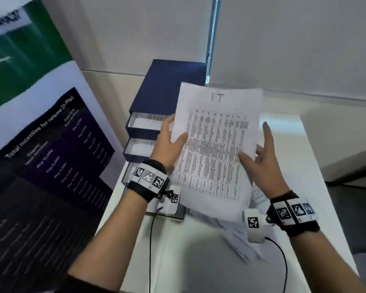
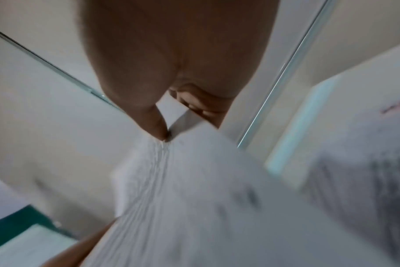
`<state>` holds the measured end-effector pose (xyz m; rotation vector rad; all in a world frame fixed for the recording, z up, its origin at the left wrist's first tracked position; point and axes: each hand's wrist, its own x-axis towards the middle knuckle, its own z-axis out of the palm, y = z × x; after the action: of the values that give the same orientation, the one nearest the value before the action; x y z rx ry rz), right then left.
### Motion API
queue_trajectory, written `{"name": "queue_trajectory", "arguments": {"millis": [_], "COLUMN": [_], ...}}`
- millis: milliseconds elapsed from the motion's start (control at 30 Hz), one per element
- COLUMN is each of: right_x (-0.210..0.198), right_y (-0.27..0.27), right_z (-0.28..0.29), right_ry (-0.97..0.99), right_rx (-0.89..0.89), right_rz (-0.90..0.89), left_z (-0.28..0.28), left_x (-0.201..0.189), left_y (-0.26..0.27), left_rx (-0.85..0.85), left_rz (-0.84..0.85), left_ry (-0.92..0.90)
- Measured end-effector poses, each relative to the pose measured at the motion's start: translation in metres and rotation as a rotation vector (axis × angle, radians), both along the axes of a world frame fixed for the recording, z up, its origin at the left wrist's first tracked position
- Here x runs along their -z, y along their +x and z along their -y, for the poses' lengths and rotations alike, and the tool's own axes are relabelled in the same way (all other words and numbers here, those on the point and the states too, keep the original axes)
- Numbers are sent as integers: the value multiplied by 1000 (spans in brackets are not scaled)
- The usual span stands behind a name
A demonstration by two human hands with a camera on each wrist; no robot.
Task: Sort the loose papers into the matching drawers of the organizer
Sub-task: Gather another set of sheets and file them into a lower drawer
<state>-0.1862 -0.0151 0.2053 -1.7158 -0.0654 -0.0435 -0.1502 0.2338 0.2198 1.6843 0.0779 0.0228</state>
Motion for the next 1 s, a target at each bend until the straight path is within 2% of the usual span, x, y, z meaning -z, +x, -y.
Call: {"name": "queue_trajectory", "arguments": {"millis": [67,133,233,333,433,500,633,900,1000], "right_x": [-8,-6,3,38,76,92,111,140,145], "right_y": [-7,-14,-26,-48,-75,-88,-94,-67,-50], "right_z": [-33,-66,-120,-161,-185,-192,-184,-160,-156], "right_ry": [71,155,228,329,360,357,354,294,60], "right_rx": [-65,-137,-404,-578,-665,-638,-470,-201,-21], "right_rz": [-66,-182,-509,-846,-1030,-1050,-1029,-985,-874], "left_z": [-35,-70,-119,-160,-188,-199,-207,-202,-191], "left_x": [-11,-21,-32,-27,-9,7,42,106,124], "left_y": [-12,-30,-60,-89,-116,-128,-139,-134,-131], "left_rx": [-20,-78,-170,-184,-126,-78,-16,34,42], "left_rz": [-7,-26,-154,-343,-516,-592,-682,-820,-889], "left_ry": [91,102,179,245,293,290,249,201,134]}}
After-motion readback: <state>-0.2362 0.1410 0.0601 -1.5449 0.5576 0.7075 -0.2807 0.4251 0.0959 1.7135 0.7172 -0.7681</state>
